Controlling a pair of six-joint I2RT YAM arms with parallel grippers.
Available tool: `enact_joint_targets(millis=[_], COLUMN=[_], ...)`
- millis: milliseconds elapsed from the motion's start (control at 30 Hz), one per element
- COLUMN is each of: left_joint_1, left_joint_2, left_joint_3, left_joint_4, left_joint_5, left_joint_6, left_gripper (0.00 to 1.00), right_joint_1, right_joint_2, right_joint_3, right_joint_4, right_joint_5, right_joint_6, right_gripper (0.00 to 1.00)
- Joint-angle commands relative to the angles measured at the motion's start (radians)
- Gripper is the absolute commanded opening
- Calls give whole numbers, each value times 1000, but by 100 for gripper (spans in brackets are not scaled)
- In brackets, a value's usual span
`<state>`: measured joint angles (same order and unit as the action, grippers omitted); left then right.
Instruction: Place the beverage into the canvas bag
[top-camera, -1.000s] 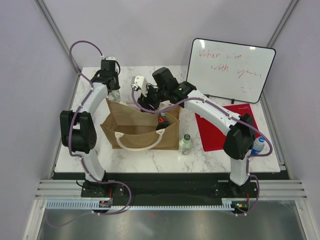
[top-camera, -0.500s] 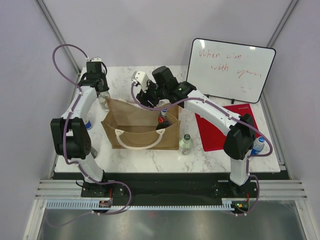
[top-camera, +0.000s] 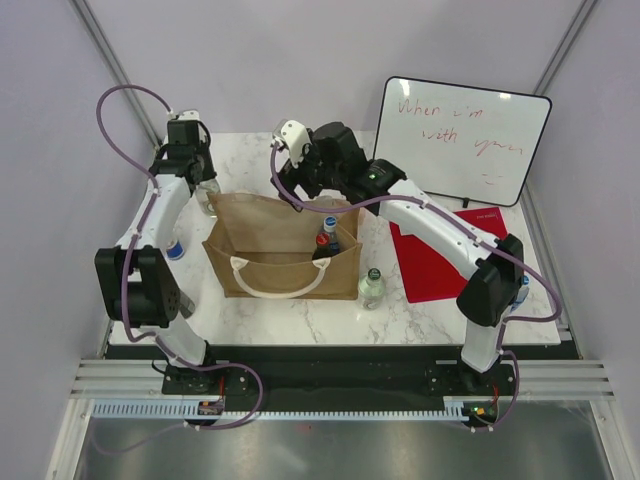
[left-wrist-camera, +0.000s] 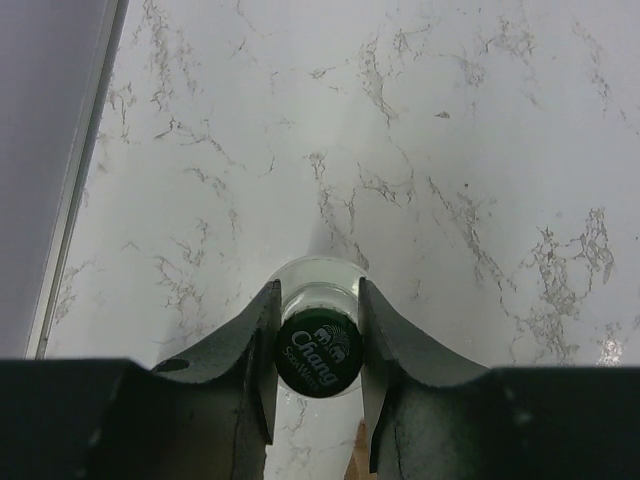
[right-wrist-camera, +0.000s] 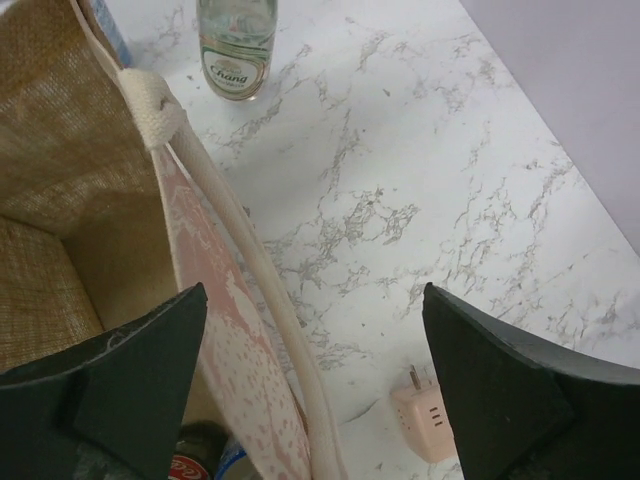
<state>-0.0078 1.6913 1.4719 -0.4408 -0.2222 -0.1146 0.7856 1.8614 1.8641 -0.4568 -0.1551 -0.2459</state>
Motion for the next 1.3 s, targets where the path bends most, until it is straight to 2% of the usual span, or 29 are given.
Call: enact_joint_targets(millis=[0, 267, 533, 867, 1267], left_joint_1=[-3, -15, -61, -182, -230], left_joint_2=[-136, -188, -225, -248, -275], left_joint_3=[60, 142, 310, 475, 574], left_joint_4=[65, -10, -137, -228, -300], left_joint_5=[-3, 32, 55, 66, 129], left_joint_6=[21, 33, 81, 113, 133], left_gripper=[2, 2, 2, 2, 2], right_joint_1=[6, 6, 7, 10, 15], right_joint_2=[-68, -108, -162, -226, -288], right_joint_3=[37, 23, -5, -85, -152], right_joint_4=[55, 76, 44, 44, 47], right_joint_5=[66, 146, 95, 62, 66], right_joint_6=[59, 132, 161, 186, 189], right_gripper=[98, 98, 98, 98, 98])
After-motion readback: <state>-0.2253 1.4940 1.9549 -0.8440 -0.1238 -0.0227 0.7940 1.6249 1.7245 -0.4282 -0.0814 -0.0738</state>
